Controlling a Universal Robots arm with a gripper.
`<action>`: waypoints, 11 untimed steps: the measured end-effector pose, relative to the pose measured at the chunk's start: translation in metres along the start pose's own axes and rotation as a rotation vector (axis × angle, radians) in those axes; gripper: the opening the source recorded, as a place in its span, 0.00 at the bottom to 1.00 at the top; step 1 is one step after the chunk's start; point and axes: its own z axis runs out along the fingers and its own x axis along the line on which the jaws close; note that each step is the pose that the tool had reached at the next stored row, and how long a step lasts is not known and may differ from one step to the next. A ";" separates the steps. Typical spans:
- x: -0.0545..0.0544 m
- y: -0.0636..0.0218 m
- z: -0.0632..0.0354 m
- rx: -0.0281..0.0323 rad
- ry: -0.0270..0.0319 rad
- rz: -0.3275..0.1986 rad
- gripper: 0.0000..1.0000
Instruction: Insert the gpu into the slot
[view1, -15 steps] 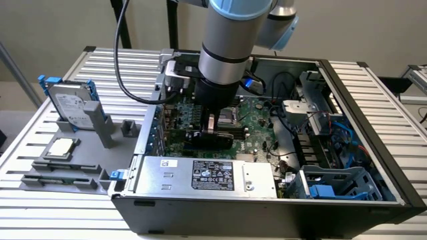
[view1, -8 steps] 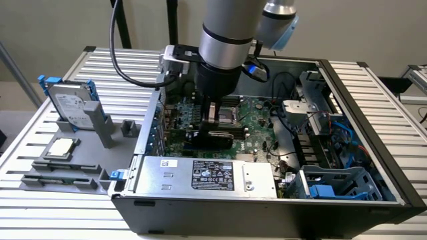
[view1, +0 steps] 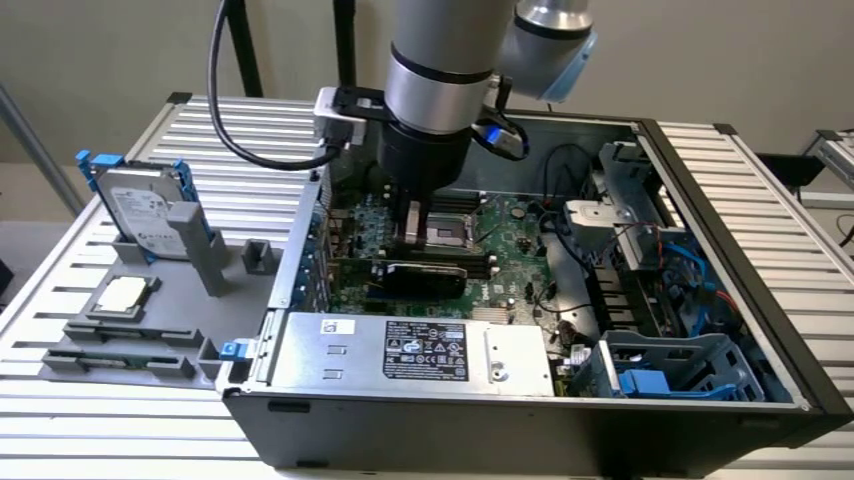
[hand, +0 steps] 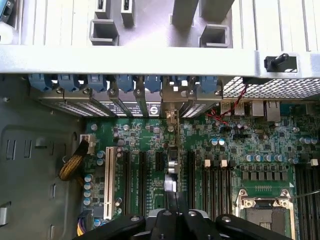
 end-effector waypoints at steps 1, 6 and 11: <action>-0.001 0.0011 0.0012 0.0017 0.0009 0.000 0.11; -0.007 0.0047 0.0098 0.0097 0.0049 0.000 0.11; -0.009 0.0054 0.0188 0.0120 0.0119 0.001 0.11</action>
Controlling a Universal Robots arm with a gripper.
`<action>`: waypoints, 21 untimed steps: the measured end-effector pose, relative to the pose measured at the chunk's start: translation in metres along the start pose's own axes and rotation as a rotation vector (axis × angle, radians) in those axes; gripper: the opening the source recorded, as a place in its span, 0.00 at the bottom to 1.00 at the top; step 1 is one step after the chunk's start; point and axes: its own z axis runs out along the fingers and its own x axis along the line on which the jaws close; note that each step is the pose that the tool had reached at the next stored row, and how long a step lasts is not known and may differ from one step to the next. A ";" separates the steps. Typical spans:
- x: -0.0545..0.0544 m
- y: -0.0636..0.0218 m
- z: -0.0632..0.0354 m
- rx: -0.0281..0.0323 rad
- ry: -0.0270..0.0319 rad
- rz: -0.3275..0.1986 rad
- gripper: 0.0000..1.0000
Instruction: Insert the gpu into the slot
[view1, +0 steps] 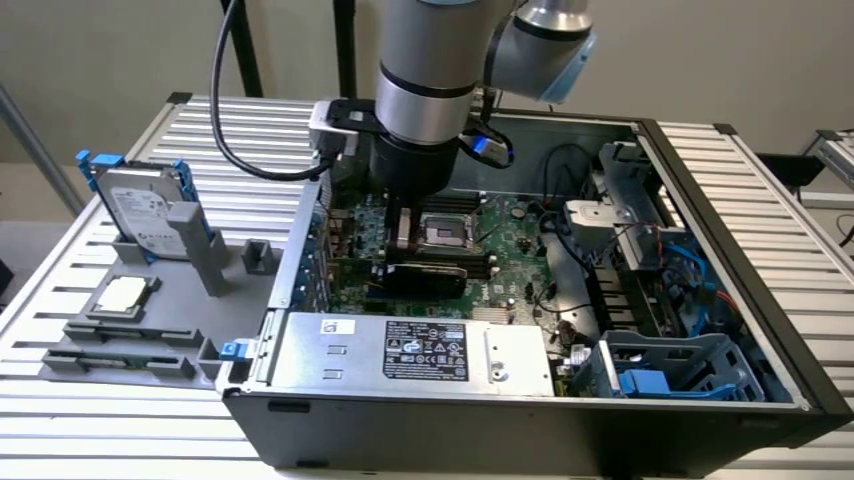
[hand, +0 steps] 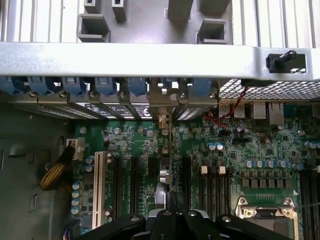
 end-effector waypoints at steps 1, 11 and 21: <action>0.000 0.0000 0.0015 0.0001 0.0028 0.000 0.11; -0.001 0.0025 -0.0118 0.0010 0.0074 0.001 0.11; -0.001 0.0094 -0.0118 -0.0723 0.0550 -0.005 0.11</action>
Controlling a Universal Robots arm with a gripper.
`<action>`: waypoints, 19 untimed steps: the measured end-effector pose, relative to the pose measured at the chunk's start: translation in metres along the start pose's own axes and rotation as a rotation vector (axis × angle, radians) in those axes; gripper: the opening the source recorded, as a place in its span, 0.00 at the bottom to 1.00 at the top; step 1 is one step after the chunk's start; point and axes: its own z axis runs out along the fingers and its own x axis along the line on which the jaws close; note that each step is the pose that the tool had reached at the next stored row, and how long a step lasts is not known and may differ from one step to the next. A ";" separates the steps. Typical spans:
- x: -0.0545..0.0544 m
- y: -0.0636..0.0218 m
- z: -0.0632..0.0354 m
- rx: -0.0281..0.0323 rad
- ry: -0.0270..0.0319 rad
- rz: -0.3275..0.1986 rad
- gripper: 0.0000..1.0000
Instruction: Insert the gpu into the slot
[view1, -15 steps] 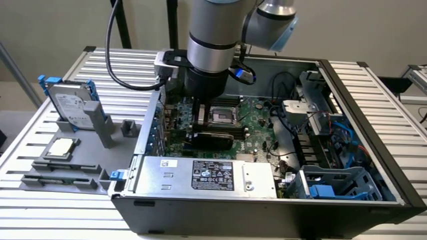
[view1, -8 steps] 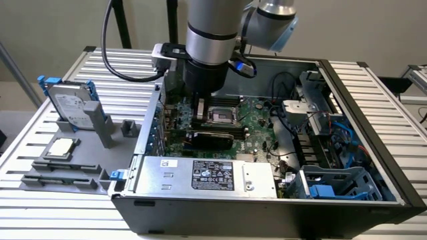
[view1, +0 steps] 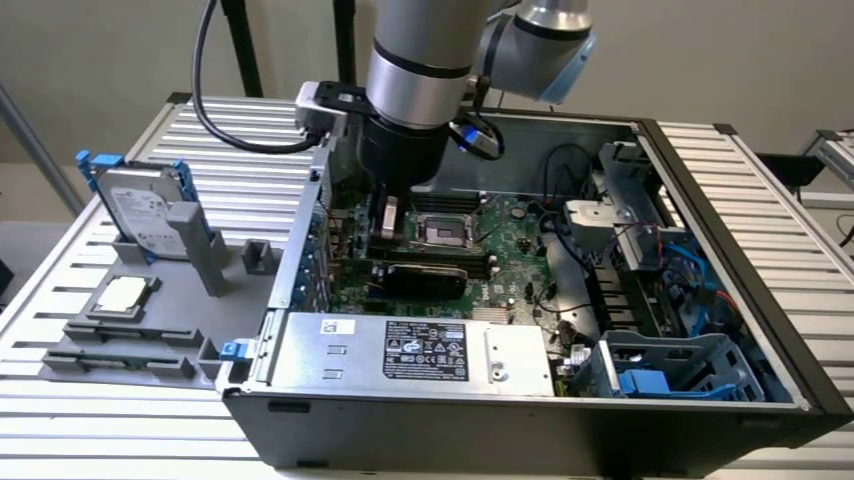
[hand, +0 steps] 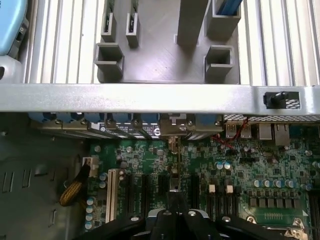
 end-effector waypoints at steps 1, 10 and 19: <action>0.000 0.0004 0.0001 -0.0105 0.0060 -0.001 0.11; 0.000 0.0046 0.0008 -0.1031 0.0358 -0.007 0.11; 0.000 0.0055 -0.0013 -0.1643 0.0399 -0.010 0.11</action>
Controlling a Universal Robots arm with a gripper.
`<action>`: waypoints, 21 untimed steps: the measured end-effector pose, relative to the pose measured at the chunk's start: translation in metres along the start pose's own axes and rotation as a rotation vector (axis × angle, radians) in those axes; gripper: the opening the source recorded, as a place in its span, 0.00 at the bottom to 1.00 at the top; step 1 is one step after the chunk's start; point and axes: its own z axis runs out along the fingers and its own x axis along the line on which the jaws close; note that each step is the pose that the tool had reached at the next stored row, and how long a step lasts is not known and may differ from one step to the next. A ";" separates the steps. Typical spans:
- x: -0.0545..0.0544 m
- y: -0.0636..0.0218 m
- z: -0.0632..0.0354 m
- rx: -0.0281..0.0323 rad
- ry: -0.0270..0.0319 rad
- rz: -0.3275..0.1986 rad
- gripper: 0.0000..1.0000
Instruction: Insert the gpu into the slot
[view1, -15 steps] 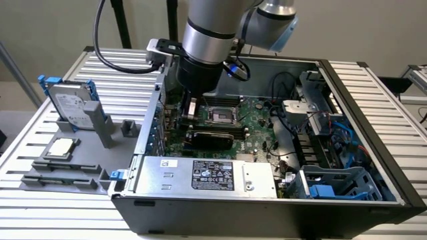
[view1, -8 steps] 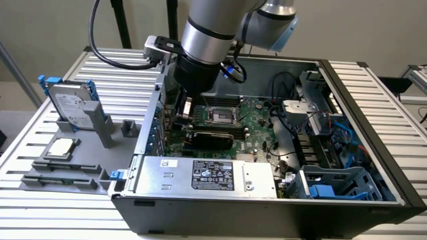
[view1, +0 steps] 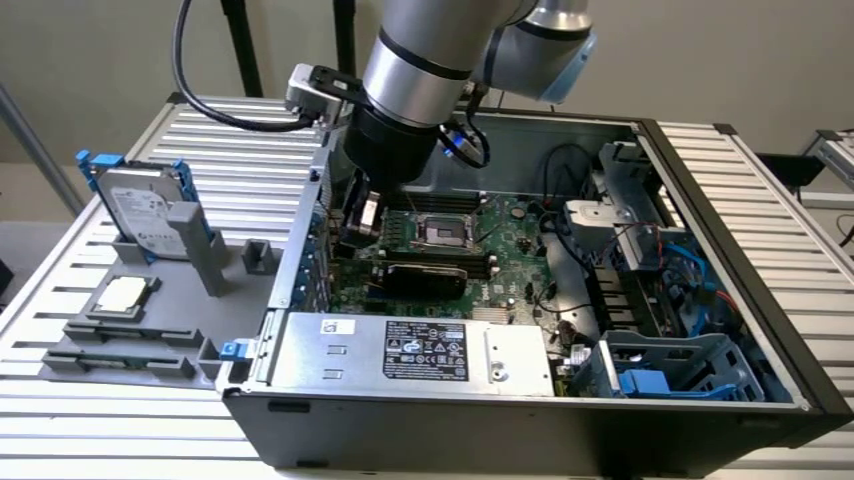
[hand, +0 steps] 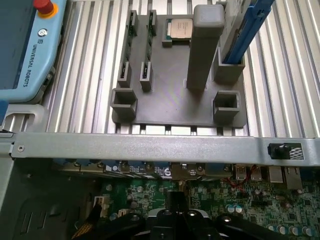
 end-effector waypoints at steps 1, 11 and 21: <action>0.000 0.0001 -0.0004 -0.0042 0.0004 0.000 0.11; -0.001 0.0014 -0.0005 -0.0178 0.0074 0.009 0.11; -0.001 0.0023 -0.0001 -0.0330 -0.0026 0.044 0.11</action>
